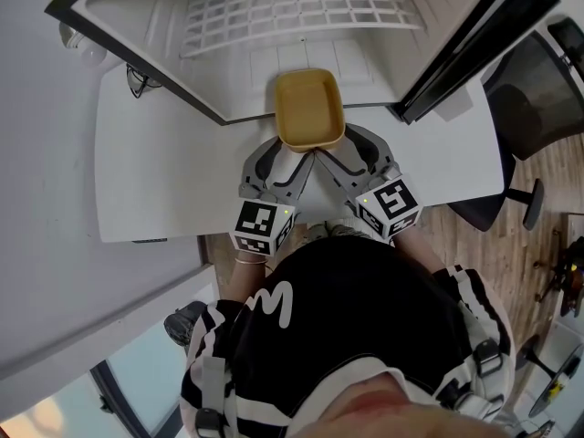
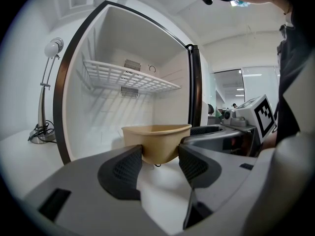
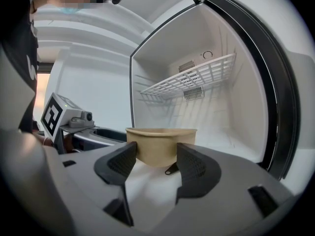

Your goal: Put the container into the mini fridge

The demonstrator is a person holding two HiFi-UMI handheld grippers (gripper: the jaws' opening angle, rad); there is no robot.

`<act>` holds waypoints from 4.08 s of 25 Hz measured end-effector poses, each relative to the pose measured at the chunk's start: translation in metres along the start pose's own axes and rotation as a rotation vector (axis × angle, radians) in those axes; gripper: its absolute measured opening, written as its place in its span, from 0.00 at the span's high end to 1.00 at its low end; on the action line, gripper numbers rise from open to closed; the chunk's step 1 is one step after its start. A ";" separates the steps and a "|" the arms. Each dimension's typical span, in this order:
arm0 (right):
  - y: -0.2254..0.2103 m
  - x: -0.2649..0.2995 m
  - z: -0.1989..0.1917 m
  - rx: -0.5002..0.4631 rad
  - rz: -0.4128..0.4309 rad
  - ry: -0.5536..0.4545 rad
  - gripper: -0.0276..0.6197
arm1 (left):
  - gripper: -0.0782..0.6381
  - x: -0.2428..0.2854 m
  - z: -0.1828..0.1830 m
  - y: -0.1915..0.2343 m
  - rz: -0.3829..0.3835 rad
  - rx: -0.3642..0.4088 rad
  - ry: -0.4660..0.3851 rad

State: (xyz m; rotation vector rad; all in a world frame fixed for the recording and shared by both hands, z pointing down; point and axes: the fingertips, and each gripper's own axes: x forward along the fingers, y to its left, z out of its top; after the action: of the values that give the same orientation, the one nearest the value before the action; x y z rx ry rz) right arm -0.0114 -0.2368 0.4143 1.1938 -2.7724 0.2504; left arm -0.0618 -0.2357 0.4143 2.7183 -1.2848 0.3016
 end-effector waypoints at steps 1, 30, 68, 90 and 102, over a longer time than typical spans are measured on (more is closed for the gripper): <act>-0.001 0.001 0.000 0.000 -0.001 0.001 0.55 | 0.56 0.001 0.000 0.001 -0.001 0.000 0.000; -0.031 0.032 0.015 -0.038 -0.021 -0.017 0.55 | 0.56 0.034 0.009 0.029 0.001 -0.013 -0.011; -0.067 0.068 0.017 -0.025 -0.052 0.098 0.55 | 0.57 0.074 0.013 0.060 0.006 -0.034 0.048; -0.080 0.087 0.017 -0.015 -0.075 0.186 0.55 | 0.57 0.090 0.013 0.077 0.016 -0.062 0.118; -0.084 0.096 0.021 -0.004 -0.089 0.227 0.56 | 0.57 0.095 0.016 0.086 0.018 -0.078 0.146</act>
State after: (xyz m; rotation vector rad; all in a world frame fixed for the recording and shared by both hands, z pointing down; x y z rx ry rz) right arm -0.0163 -0.3658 0.4190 1.2027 -2.5189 0.3484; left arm -0.0674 -0.3644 0.4229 2.5691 -1.2540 0.4344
